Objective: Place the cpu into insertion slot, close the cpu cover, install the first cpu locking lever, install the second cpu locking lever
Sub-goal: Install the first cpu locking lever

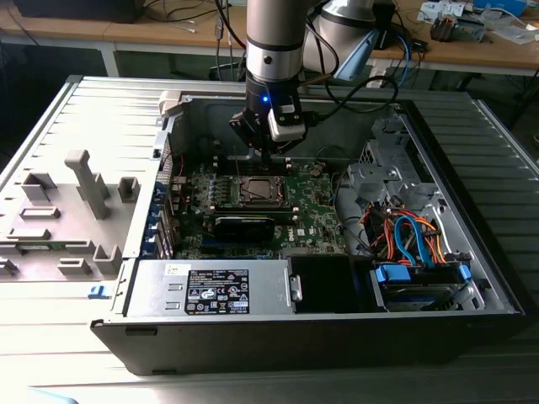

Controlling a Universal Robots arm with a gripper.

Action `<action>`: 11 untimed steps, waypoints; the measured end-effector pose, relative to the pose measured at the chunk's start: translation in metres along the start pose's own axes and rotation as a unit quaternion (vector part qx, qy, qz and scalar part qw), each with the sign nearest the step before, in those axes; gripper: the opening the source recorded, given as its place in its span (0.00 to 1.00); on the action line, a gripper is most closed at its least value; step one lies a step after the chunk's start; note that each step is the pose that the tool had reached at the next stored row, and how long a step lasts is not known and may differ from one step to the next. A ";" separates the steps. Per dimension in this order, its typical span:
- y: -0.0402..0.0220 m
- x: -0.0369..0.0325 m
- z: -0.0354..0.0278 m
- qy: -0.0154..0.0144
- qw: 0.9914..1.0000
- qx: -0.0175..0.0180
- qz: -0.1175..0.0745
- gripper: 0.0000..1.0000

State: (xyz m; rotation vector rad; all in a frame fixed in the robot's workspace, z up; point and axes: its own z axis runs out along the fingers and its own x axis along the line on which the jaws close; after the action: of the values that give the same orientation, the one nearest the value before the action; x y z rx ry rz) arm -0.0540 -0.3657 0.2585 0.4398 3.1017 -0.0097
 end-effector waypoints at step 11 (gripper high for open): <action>0.0000 0.0000 0.0000 0.000 1.000 0.000 -0.005 0.11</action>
State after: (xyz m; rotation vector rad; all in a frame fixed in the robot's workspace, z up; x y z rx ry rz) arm -0.0540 -0.3657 0.2585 0.4255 3.1036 -0.0096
